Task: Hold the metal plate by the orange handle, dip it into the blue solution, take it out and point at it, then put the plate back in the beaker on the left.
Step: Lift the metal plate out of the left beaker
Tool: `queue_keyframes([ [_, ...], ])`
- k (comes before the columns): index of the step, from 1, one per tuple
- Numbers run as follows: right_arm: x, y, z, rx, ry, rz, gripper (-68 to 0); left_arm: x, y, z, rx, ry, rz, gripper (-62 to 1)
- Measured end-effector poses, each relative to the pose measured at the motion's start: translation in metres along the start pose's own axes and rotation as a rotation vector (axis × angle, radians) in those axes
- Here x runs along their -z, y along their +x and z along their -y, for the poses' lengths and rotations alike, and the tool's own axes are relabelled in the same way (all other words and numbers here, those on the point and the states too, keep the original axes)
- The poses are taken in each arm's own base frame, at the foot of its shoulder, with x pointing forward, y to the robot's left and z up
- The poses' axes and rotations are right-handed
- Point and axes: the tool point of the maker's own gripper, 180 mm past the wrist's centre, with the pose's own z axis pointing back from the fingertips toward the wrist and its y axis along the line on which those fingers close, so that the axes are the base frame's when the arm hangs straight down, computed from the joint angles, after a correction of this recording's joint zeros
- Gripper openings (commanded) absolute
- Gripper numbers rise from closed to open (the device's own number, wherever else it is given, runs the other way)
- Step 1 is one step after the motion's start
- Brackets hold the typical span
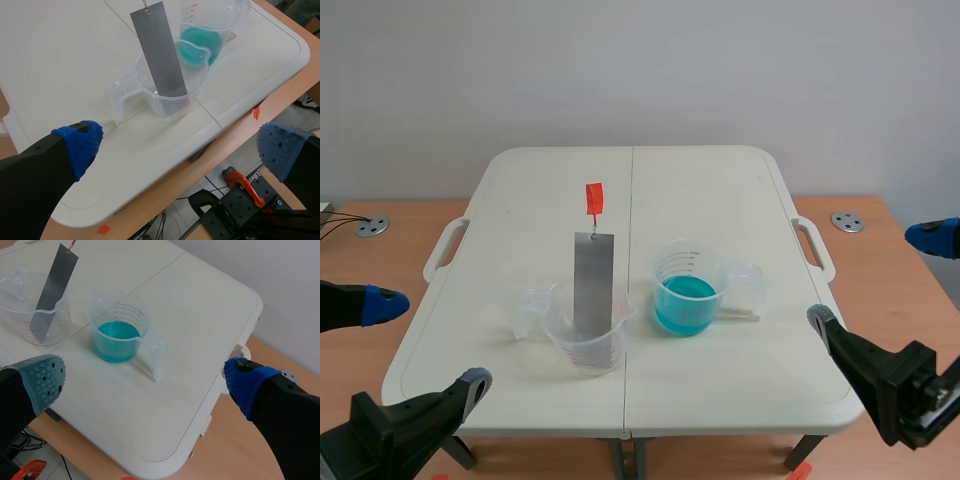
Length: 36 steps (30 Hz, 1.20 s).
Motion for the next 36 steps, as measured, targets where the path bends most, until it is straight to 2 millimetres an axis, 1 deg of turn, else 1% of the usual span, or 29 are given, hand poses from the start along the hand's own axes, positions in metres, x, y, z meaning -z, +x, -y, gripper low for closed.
queue_keyframes([
  [1,0.000,0.006,-0.001,0.005,0.004,0.033,-1.2,0.000,0.000,0.000,0.000,0.000,0.000,1.4],
  [2,0.000,0.007,-0.001,0.004,0.003,0.036,-1.2,0.000,0.000,0.000,0.000,0.000,0.000,1.4],
  [13,0.000,0.007,0.000,0.009,0.001,0.037,-1.2,0.000,0.000,0.000,0.000,0.000,-0.001,1.4],
  [16,0.003,0.008,0.003,0.003,-0.001,0.034,-1.2,0.000,0.000,0.000,0.000,0.000,-0.001,1.4],
  [20,0.006,0.014,0.009,0.055,-0.019,0.058,-1.2,0.000,0.000,0.000,0.000,0.000,-0.001,1.4],
  [21,0.006,0.017,0.009,0.072,-0.016,0.069,-1.2,0.000,0.000,0.000,0.000,0.000,-0.001,-0.9],
  [22,0.007,0.018,0.008,0.079,-0.010,0.074,-1.2,0.000,0.000,0.000,0.000,0.000,0.000,-10.6],
  [24,0.008,0.021,0.007,0.092,0.004,0.086,-1.2,0.000,-0.001,0.000,0.001,0.000,-0.003,-36.3],
  [25,0.010,0.023,0.007,0.102,0.002,0.092,-1.2,0.000,-0.001,0.000,0.001,0.000,-0.005,-48.2],
  [26,0.013,0.023,0.007,0.105,0.005,0.090,-1.2,0.000,-0.001,0.000,0.000,0.000,-0.005,-57.3],
  [27,0.016,0.024,0.005,0.108,0.012,0.084,-1.2,0.000,-0.001,0.000,0.002,0.000,-0.008,-59.6],
  [31,0.031,0.030,-0.006,0.136,0.053,0.095,-1.2,0.000,-0.002,0.000,0.003,0.000,-0.009,-59.4],
  [33,0.038,0.034,-0.008,0.153,0.052,0.110,-1.2,0.000,-0.002,0.000,0.004,0.000,-0.011,-59.4],
  [34,0.041,0.034,-0.008,0.159,0.049,0.106,-1.2,-0.001,-0.004,0.001,0.005,-0.001,-0.016,-59.4],
  [36,0.049,0.035,-0.009,0.172,0.048,0.112,-1.2,-0.007,-0.016,0.002,0.039,-0.003,-0.066,-59.4],
])
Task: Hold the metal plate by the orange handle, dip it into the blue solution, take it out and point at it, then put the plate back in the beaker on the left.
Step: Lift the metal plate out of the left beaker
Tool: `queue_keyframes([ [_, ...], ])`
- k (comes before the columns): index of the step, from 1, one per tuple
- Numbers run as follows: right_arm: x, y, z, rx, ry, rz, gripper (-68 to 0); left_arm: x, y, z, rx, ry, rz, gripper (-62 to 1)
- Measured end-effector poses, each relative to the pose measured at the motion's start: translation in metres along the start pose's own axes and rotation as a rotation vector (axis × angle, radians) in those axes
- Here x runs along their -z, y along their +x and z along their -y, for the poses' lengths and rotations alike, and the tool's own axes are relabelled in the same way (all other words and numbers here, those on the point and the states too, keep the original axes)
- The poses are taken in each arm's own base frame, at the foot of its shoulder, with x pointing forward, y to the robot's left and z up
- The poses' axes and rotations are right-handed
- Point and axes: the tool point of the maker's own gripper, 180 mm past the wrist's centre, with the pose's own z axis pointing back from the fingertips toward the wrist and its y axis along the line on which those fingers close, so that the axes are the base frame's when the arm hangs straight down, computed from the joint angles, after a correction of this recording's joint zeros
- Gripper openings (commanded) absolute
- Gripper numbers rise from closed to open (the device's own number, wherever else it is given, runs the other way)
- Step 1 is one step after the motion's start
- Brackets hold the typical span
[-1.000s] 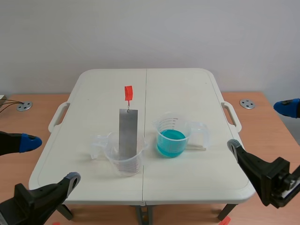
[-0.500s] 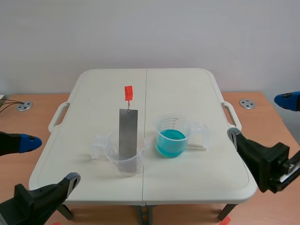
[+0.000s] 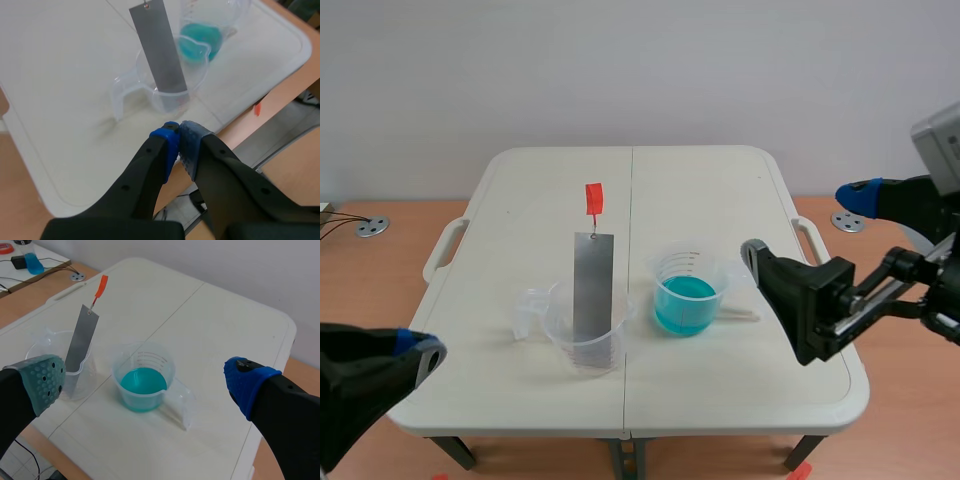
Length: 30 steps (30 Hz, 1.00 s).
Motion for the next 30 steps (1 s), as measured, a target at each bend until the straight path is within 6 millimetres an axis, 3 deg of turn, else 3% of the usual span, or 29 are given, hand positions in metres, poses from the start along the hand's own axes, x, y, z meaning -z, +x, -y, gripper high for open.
queue_keyframes([
  [8,0.035,0.002,-0.013,0.065,0.055,0.016,-1.2,-0.050,-0.070,0.013,-0.011,-0.005,-0.272,-59.4],
  [15,0.066,0.001,-0.015,0.120,0.087,0.028,-1.2,-0.089,-0.124,0.039,-0.062,-0.055,-0.463,-59.4],
  [25,0.108,-0.002,-0.021,0.196,0.120,0.043,-1.2,-0.111,-0.193,0.052,-0.145,-0.068,-0.613,-59.4],
  [30,0.130,-0.006,-0.025,0.241,0.135,0.037,-1.2,-0.112,-0.214,0.063,-0.192,-0.083,-0.624,-59.4],
])
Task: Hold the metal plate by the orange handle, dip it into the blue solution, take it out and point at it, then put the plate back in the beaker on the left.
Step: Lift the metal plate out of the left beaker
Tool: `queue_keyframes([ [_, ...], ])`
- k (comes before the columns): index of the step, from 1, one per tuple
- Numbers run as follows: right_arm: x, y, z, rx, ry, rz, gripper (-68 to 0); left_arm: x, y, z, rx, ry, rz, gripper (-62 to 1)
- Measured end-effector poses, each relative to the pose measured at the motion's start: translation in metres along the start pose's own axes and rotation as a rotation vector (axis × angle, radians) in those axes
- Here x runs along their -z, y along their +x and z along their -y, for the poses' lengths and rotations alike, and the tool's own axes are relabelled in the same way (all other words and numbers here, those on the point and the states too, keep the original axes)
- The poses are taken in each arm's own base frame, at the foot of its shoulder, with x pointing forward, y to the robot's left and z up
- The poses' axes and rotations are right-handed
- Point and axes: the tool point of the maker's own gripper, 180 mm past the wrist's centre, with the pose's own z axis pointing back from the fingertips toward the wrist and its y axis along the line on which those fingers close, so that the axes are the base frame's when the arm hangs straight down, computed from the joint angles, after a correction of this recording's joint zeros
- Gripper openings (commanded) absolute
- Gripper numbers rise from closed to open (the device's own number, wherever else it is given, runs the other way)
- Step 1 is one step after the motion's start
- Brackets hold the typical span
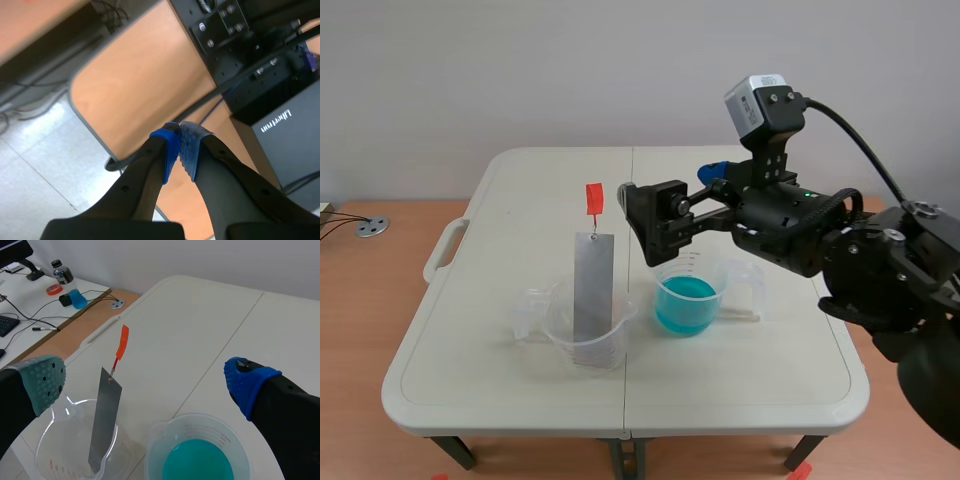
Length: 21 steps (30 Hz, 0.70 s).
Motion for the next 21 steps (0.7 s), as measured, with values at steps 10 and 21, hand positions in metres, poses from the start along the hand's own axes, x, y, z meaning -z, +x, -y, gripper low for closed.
queue_keyframes([
  [10,0.035,-0.011,-0.002,0.049,0.021,-0.030,-1.2,0.008,-0.005,0.000,-0.008,-0.008,-0.009,-59.4],
  [21,0.066,-0.030,-0.029,0.119,0.108,-0.087,-1.2,0.008,-0.005,0.001,-0.009,-0.009,-0.010,-59.4],
])
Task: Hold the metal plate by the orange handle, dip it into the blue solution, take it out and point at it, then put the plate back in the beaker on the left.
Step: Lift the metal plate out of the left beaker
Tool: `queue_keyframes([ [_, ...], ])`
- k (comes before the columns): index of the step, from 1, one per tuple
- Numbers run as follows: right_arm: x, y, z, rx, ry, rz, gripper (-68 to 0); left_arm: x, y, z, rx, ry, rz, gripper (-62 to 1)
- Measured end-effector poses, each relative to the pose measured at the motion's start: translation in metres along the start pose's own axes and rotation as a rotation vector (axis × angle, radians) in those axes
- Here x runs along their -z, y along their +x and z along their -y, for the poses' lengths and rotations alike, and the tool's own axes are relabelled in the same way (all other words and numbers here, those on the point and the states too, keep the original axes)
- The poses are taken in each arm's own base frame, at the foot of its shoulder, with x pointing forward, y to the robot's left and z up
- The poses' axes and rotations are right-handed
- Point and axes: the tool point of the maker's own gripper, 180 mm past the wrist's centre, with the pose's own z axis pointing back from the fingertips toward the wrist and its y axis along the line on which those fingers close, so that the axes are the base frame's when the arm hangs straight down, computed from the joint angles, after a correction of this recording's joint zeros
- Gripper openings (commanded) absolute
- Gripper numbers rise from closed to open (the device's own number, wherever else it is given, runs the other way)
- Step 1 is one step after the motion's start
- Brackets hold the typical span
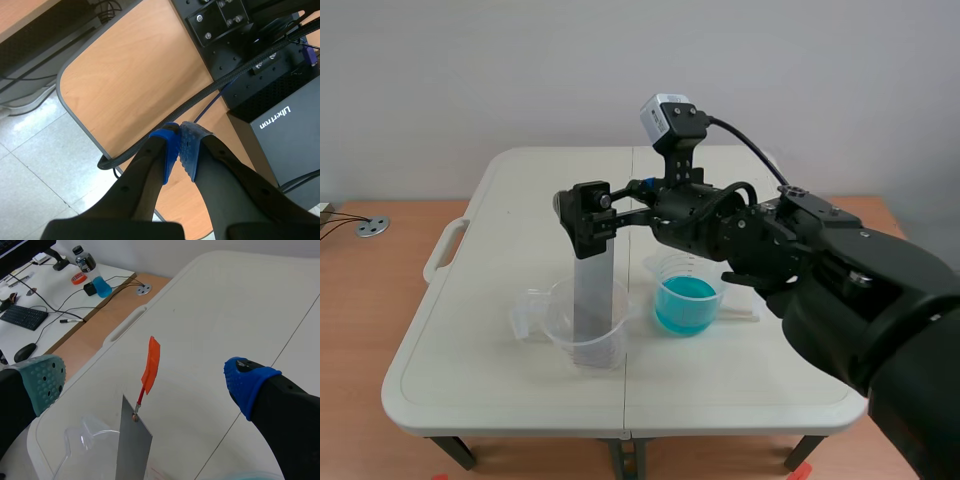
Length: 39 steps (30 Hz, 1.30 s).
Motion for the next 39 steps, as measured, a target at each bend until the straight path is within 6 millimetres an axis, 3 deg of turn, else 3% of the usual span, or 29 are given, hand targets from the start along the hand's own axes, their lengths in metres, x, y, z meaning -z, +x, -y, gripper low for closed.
queue_keyframes([
  [6,0.010,-0.008,-0.010,0.020,0.034,-0.020,-1.8,0.000,0.000,0.000,0.000,0.000,0.000,-59.4],
  [10,0.014,-0.003,-0.016,0.024,0.049,-0.008,-12.2,0.000,0.000,0.000,0.000,0.000,0.000,-59.4],
  [25,0.013,-0.003,-0.019,0.022,0.066,-0.007,-41.3,0.000,0.000,0.000,0.000,0.000,0.000,-59.4],
  [35,0.013,-0.003,-0.019,0.022,0.066,-0.007,-66.0,0.000,0.000,0.000,0.000,0.000,0.000,-59.4],
  [39,0.013,-0.003,-0.020,0.021,0.073,-0.007,-66.4,0.000,0.000,0.000,0.000,0.000,0.000,-59.4],
])
